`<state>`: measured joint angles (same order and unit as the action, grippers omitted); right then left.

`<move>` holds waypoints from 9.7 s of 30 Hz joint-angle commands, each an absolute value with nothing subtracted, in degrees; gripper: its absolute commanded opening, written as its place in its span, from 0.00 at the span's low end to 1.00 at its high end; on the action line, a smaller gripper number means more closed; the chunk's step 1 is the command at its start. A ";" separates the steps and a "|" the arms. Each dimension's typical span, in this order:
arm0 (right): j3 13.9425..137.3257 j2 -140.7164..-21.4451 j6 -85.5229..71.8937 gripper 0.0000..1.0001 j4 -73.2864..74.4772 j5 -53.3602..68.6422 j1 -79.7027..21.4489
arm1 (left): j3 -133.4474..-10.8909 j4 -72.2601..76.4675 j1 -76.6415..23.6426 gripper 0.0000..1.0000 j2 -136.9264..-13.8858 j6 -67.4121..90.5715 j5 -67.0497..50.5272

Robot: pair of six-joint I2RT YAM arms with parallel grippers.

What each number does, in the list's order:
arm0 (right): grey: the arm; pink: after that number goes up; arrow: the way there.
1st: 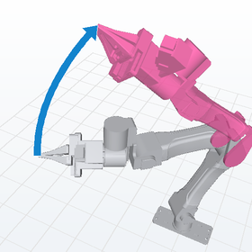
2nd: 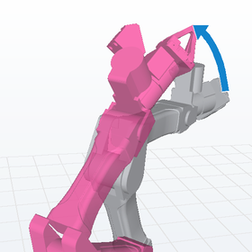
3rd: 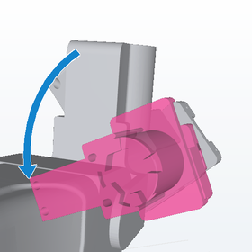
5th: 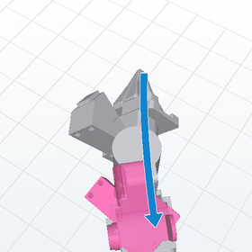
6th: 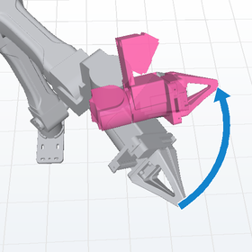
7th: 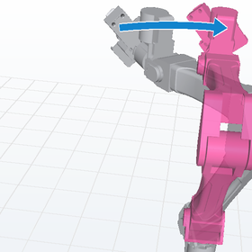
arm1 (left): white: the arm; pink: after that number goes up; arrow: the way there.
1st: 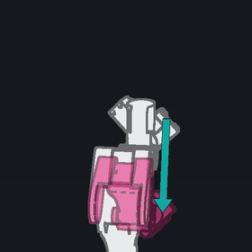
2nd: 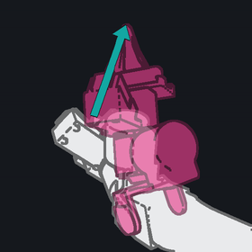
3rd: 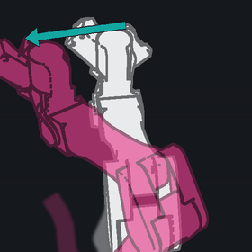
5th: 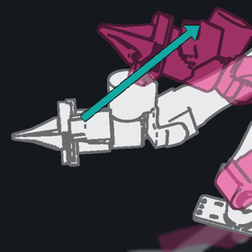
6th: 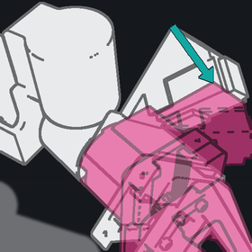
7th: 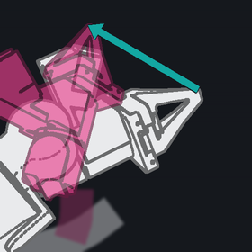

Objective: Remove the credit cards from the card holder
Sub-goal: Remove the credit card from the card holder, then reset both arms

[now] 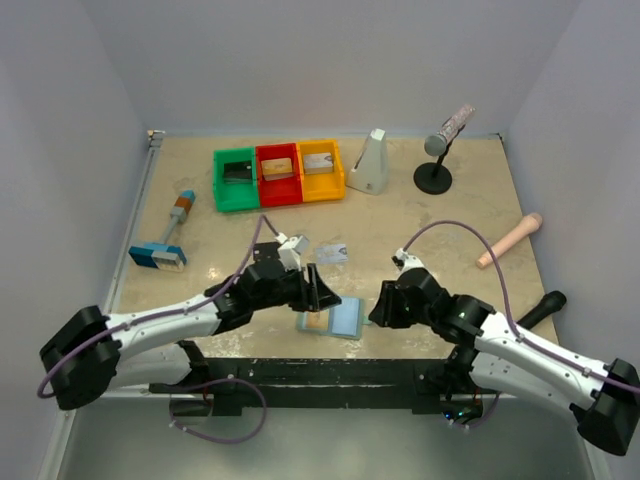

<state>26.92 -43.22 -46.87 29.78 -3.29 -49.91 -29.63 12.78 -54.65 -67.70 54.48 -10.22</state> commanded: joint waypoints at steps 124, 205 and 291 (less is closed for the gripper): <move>24.00 -77.43 -61.17 0.40 -17.75 4.75 -55.55 | -13.45 23.03 -45.70 0.00 -75.67 54.23 -8.70; 16.35 -76.03 -62.14 0.33 -35.60 11.34 -52.47 | -10.37 31.03 -45.62 0.00 -80.16 56.60 -12.04; 22.84 -38.40 -46.76 0.00 -4.22 11.16 -57.21 | -9.41 33.30 -49.74 0.51 -40.60 57.39 -18.19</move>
<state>20.53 -36.12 -48.51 1.50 10.55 -54.98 -10.39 25.76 -48.51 -39.94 58.92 -14.33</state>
